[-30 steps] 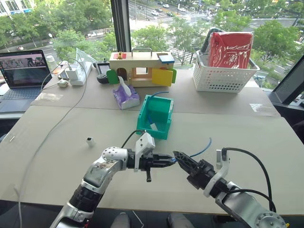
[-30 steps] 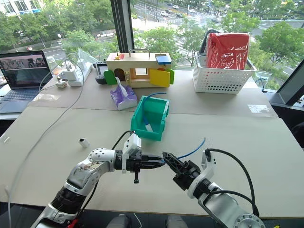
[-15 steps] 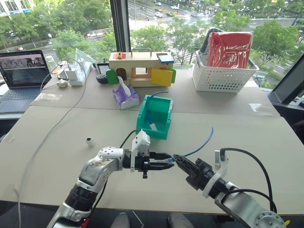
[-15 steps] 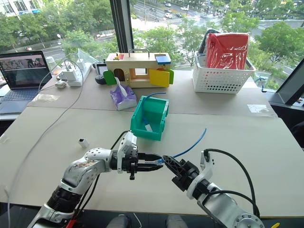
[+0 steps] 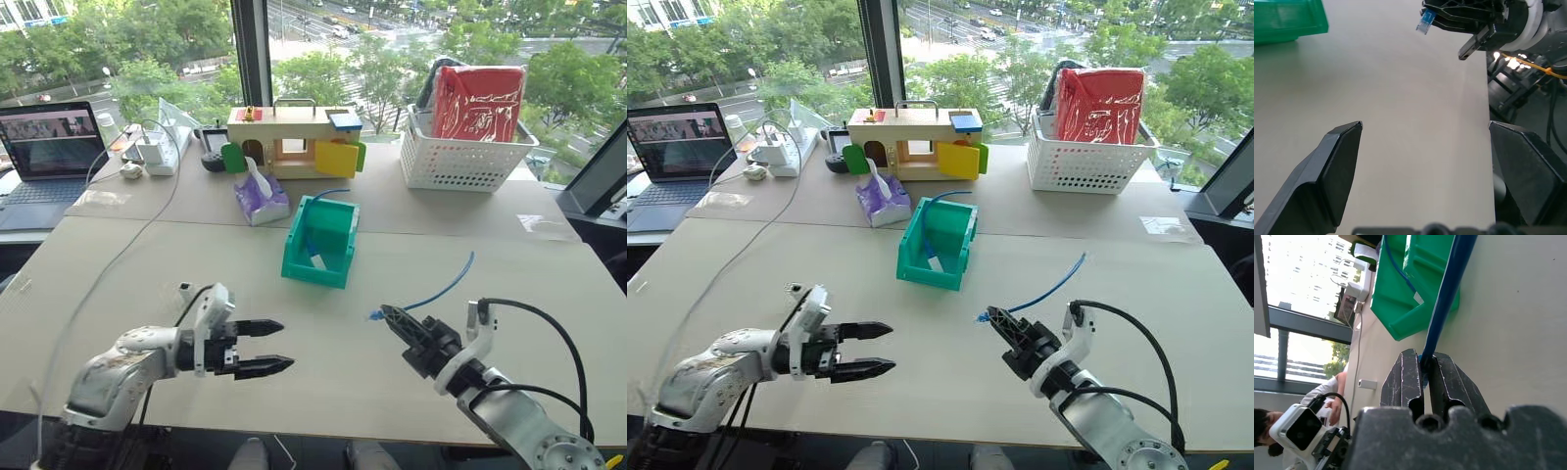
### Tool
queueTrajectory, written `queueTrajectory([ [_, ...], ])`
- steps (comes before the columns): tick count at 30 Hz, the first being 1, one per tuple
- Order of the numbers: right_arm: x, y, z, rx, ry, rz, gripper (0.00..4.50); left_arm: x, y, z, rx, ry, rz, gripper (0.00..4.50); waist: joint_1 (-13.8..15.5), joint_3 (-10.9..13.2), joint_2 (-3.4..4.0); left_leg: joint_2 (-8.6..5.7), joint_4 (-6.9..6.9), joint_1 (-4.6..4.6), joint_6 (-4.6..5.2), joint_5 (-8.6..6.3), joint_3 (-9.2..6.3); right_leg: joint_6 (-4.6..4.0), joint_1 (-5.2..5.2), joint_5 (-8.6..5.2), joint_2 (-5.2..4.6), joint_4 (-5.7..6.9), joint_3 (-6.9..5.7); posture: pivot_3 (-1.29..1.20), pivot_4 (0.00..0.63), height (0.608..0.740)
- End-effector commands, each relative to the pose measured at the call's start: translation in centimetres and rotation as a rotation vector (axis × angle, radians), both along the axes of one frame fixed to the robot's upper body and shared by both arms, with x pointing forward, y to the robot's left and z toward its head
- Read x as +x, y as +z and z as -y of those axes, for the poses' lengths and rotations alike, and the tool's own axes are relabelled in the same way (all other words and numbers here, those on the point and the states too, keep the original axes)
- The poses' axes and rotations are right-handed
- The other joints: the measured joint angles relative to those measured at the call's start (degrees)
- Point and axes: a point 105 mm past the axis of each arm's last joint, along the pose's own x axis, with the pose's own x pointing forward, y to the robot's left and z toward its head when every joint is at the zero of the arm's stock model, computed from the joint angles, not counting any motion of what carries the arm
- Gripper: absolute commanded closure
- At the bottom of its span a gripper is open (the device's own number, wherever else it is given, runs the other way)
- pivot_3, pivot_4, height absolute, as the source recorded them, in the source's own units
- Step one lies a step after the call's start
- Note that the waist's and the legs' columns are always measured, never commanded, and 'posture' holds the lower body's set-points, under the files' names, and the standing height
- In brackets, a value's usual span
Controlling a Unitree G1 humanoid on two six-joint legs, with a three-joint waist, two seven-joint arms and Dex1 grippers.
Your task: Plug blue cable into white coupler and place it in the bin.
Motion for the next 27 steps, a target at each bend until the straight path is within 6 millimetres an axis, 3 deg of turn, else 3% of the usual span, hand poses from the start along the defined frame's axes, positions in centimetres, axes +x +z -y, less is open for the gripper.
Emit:
queueTrajectory([
  [1,0.5,1.1,-0.5,-0.019,0.043,0.062,4.5,0.7,-0.2,-3.2,0.055,0.243,0.107,0.06,0.02,0.0,0.0,0.03,-0.03,0.01,0.0,0.0,0.0,-0.05,-0.01,0.01,0.01,0.0,-0.01,0.0,0.15,0.734],
  [5,0.7,1.1,-1.7,-0.071,0.142,0.085,4.5,0.8,-2.1,-7.6,0.076,0.488,0.1,0.06,0.13,0.0,0.0,0.07,-0.05,0.09,0.0,0.01,0.01,-0.1,0.01,0.01,0.01,0.03,-0.08,0.0,0.15,0.734],
  [10,1.4,0.8,-2.1,-0.073,0.185,0.09,4.5,0.2,-3.7,-11.6,0.171,0.689,0.184,0.06,0.23,-0.04,0.02,0.07,-0.07,0.11,-0.01,0.01,0.01,-0.16,0.08,-0.01,0.0,-0.01,-0.14,0.0,0.15,0.734],
  [19,1.3,0.7,-3.1,-0.085,0.23,0.108,4.5,4.9,-3.3,-12.7,0.156,0.946,0.297,0.06,0.26,-0.1,0.07,0.1,-0.07,0.25,-0.01,0.04,0.01,-0.04,0.16,-0.05,0.02,0.07,-0.23,0.0,0.15,0.734],
  [27,1.3,0.5,-3.1,-0.097,0.218,0.104,4.5,7.8,-3.8,-12.1,0.236,0.924,0.363,0.06,0.75,-0.25,0.31,0.07,-0.08,0.25,0.0,0.04,0.0,-0.1,0.2,0.0,0.01,0.08,-0.23,0.0,0.15,0.734],
])
